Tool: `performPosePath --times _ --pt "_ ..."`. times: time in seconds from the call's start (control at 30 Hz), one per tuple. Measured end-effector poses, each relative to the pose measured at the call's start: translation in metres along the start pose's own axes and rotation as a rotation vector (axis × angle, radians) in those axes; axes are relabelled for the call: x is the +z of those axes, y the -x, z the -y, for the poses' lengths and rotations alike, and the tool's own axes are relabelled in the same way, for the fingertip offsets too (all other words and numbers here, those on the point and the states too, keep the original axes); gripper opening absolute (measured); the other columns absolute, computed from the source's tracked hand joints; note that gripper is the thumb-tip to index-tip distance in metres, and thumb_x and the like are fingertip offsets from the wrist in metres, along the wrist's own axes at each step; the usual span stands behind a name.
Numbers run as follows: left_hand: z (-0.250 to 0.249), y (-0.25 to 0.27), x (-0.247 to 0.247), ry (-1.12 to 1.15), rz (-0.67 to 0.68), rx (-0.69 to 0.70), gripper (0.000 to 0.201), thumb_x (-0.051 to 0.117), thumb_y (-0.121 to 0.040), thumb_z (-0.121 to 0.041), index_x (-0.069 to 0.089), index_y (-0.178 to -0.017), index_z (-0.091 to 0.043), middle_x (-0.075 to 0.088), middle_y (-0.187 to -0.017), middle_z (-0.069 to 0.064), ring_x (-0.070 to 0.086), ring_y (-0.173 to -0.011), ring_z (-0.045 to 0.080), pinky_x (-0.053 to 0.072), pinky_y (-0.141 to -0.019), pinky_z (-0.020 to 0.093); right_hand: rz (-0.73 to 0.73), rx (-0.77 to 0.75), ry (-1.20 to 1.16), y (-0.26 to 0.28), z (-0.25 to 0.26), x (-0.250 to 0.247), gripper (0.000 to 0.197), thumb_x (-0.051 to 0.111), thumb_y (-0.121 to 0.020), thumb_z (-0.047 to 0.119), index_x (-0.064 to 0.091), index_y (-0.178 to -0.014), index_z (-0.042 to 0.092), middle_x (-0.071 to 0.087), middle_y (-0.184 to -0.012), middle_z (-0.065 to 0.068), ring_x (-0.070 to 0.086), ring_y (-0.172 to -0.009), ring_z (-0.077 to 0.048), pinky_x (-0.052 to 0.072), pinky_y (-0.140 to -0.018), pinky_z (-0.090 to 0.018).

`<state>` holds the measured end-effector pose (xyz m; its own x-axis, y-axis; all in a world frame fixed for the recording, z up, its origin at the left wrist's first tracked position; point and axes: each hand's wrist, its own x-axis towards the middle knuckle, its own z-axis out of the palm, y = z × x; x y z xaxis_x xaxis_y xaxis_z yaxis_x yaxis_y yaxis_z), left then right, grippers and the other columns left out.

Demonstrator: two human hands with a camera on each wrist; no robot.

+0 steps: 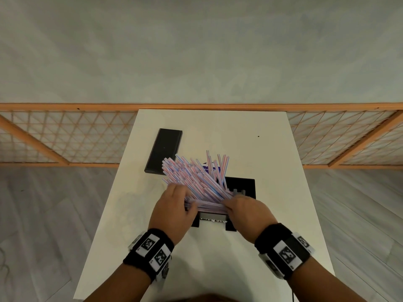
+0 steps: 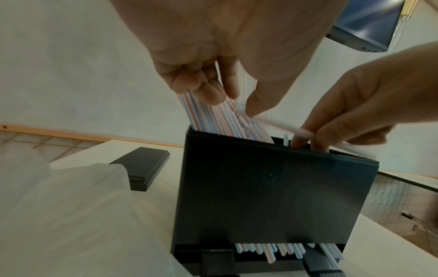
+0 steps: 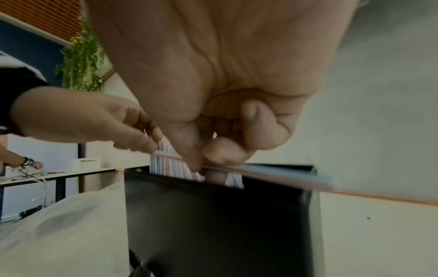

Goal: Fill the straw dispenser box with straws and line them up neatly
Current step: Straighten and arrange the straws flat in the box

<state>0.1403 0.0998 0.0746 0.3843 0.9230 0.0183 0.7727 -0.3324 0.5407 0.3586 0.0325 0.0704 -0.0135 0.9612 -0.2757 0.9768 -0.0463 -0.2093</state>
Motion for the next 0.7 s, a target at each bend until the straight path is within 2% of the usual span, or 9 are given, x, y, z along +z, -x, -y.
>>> performPosePath --times 0.07,0.13,0.2,0.27,0.3,0.4,0.5,0.57,0.7 --pt "-0.001 0.0 -0.001 -0.006 -0.066 0.001 0.024 0.068 -0.083 -0.021 0.054 -0.103 -0.023 0.052 -0.104 -0.004 0.051 -0.087 0.016 0.047 -0.072 0.028 0.018 -0.014 -0.001 -0.004 0.005 0.005 0.016 0.048 -0.099 0.021 0.063 -0.104 0.025 0.063 -0.103 0.0 0.065 -0.09 -0.025 0.043 -0.066 -0.031" --pt "0.0 -0.002 0.001 -0.045 -0.068 0.103 0.03 0.065 -0.083 -0.016 0.059 -0.112 -0.019 0.056 -0.11 -0.002 0.052 -0.096 0.018 0.048 -0.081 0.03 0.008 0.005 -0.023 -0.008 0.007 0.003 0.017 0.047 -0.101 0.019 0.065 -0.103 0.019 0.064 -0.104 -0.004 0.064 -0.092 -0.026 0.047 -0.07 -0.032" --pt "0.0 -0.004 0.007 -0.085 0.016 0.239 0.026 0.057 -0.089 -0.018 0.065 -0.113 -0.018 0.059 -0.11 -0.003 0.053 -0.098 0.016 0.048 -0.085 0.03 -0.025 0.096 -0.065 -0.011 0.005 -0.005 0.018 0.047 -0.102 0.017 0.064 -0.103 0.014 0.064 -0.104 -0.007 0.064 -0.093 -0.026 0.052 -0.075 -0.035" --pt "0.0 -0.006 0.014 -0.129 0.142 0.33 0.022 0.048 -0.097 -0.026 0.069 -0.103 -0.021 0.062 -0.098 -0.006 0.054 -0.088 0.014 0.049 -0.08 0.033 -0.023 0.174 -0.066 -0.018 -0.001 -0.008 0.015 0.049 -0.101 0.014 0.062 -0.107 0.011 0.063 -0.109 -0.008 0.062 -0.1 -0.025 0.052 -0.079 -0.033" --pt "0.0 -0.006 0.019 -0.161 0.202 0.351 0.027 0.044 -0.1 -0.031 0.069 -0.097 -0.024 0.061 -0.091 -0.008 0.054 -0.083 0.014 0.049 -0.077 0.035 -0.006 0.212 -0.088 -0.024 -0.004 -0.008 0.014 0.05 -0.1 0.013 0.061 -0.108 0.01 0.062 -0.112 -0.009 0.062 -0.103 -0.025 0.05 -0.08 -0.033" --pt "-0.001 -0.004 0.028 -0.252 0.313 0.36 0.043 0.032 -0.101 -0.043 0.07 -0.089 -0.026 0.063 -0.086 -0.009 0.058 -0.08 0.014 0.05 -0.077 0.038 0.074 0.277 -0.162 -0.043 -0.009 -0.003 0.013 0.051 -0.099 0.018 0.058 -0.108 0.011 0.064 -0.114 -0.011 0.064 -0.103 -0.03 0.049 -0.079 -0.034" --pt "-0.001 -0.002 0.032 -0.244 0.354 0.332 0.052 0.025 -0.097 -0.046 0.071 -0.091 -0.023 0.065 -0.09 -0.004 0.061 -0.083 0.018 0.052 -0.077 0.039 0.144 0.235 -0.162 -0.054 -0.008 0.006 0.019 0.051 -0.097 0.019 0.061 -0.113 0.014 0.066 -0.117 -0.01 0.064 -0.106 -0.031 0.054 -0.088 -0.038" --pt "-0.003 0.001 0.031 -0.212 0.372 0.31 0.046 0.032 -0.101 -0.042 0.071 -0.092 -0.021 0.066 -0.092 0.0 0.062 -0.085 0.021 0.051 -0.077 0.038 0.166 0.2 -0.152 -0.056 -0.006 0.012 0.021 0.051 -0.097 0.021 0.063 -0.114 0.015 0.067 -0.118 -0.01 0.065 -0.108 -0.032 0.055 -0.091 -0.04" --pt "-0.007 0.008 0.03 -0.148 0.371 0.256 0.03 0.047 -0.104 -0.033 0.071 -0.093 -0.018 0.065 -0.095 0.001 0.061 -0.089 0.022 0.047 -0.079 0.035 0.124 0.145 -0.176 -0.049 -0.004 0.014 0.017 0.05 -0.096 0.023 0.061 -0.104 0.014 0.066 -0.112 -0.013 0.063 -0.105 -0.035 0.053 -0.087 -0.042"
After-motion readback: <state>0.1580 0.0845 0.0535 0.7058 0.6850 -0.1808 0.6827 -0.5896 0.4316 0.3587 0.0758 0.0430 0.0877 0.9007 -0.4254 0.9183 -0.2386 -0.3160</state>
